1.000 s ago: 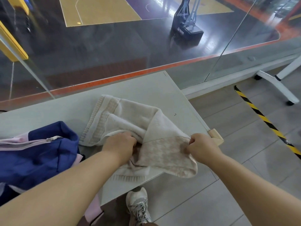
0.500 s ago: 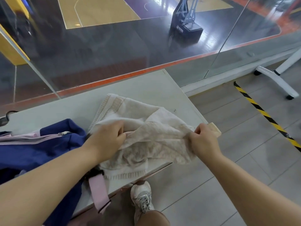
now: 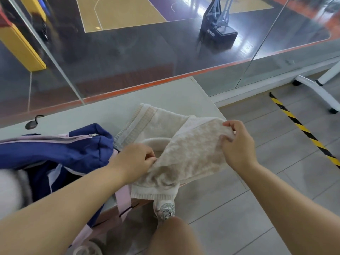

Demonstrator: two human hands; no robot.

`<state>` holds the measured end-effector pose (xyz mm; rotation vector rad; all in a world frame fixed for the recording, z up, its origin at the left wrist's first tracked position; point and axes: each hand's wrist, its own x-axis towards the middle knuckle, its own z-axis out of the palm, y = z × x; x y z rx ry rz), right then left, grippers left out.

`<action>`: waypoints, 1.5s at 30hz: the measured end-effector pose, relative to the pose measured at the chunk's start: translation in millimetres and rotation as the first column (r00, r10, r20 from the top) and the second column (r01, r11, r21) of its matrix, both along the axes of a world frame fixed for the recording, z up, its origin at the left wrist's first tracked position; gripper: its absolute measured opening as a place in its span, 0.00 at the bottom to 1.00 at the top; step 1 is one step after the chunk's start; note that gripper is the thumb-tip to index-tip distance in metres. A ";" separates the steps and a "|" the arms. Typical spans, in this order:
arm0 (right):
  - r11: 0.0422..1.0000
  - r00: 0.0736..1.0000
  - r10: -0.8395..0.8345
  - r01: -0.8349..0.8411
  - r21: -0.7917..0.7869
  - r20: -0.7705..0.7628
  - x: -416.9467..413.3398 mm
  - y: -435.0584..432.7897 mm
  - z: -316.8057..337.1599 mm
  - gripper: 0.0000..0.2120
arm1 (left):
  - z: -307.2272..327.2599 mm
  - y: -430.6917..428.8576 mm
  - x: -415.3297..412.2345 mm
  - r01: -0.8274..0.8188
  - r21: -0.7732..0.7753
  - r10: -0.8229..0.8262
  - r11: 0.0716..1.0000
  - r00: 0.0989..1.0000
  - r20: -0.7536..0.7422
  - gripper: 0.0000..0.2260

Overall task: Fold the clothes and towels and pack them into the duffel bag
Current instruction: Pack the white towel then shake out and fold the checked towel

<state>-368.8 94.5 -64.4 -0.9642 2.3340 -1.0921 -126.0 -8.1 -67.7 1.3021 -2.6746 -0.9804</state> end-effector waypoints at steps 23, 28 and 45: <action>0.947 0.992 0.127 -0.116 0.300 -0.018 -42.1 5.1 -28.1 0.19 | -50.8 -3.0 -33.6 -0.277 0.081 0.272 0.957 0.960 0.071 0.11; 0.983 1.000 0.022 -0.021 0.181 -0.002 -29.2 4.5 -7.5 0.08 | -9.5 -9.4 -14.3 -0.310 0.130 0.320 0.942 0.945 -0.067 0.14; 0.994 0.797 -0.020 0.082 -0.076 0.603 15.5 39.5 142.5 0.24 | 137.3 2.0 85.0 -0.583 -0.018 0.509 0.812 0.723 -0.467 0.04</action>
